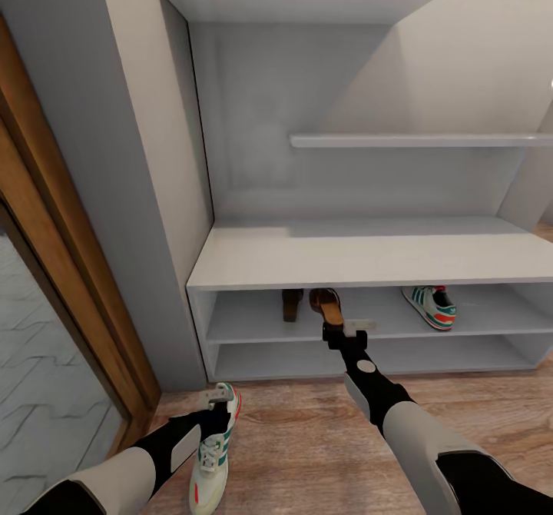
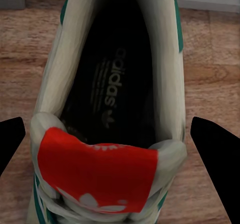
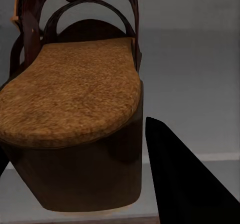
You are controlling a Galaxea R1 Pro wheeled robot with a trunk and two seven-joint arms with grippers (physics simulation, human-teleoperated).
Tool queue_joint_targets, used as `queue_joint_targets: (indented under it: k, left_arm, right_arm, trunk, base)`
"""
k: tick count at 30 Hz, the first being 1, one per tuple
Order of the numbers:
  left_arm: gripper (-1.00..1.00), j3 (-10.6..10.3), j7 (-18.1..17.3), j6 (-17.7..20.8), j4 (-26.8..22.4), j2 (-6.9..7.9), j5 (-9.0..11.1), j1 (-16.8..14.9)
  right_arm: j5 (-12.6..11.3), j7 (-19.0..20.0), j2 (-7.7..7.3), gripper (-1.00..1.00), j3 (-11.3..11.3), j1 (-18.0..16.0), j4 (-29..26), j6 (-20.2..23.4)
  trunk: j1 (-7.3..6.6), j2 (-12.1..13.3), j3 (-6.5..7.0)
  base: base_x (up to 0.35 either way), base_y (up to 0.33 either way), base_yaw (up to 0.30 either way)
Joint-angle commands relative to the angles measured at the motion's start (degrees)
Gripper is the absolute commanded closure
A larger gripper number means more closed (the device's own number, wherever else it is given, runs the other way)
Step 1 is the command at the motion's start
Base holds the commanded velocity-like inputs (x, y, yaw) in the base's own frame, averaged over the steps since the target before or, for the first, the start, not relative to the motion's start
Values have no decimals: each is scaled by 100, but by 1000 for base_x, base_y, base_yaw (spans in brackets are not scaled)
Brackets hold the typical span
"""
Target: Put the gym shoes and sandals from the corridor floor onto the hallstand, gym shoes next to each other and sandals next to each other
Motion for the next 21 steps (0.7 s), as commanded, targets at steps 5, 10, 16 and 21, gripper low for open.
queue_joint_targets:
  k: [5, 10, 16, 21]
  left_arm:
    - [100, -1, 2, 0, 0, 0, -3, 0]
    - [100, -2, 2, 0, 0, 0, -4, 0]
    - [100, -3, 2, 0, 0, 0, -3, 0]
    - [100, -1, 2, 0, 0, 0, -2, 0]
  right_arm:
    - [-11, 10, 0, 100, -4, -2, -3, -2]
    - [-11, 10, 0, 100, -5, 1, -3, -2]
    - [-11, 10, 0, 100, -5, 2, 0, -2]
    - [-11, 10, 0, 100, -5, 2, 4, -2]
  trunk:
    - [0, 0, 0]
    - [0, 0, 0]
    - [0, 0, 0]
    - [0, 0, 0]
  base:
    - [0, 24, 0]
    - [0, 62, 0]
    - [2, 14, 0]
    - [136, 2, 0]
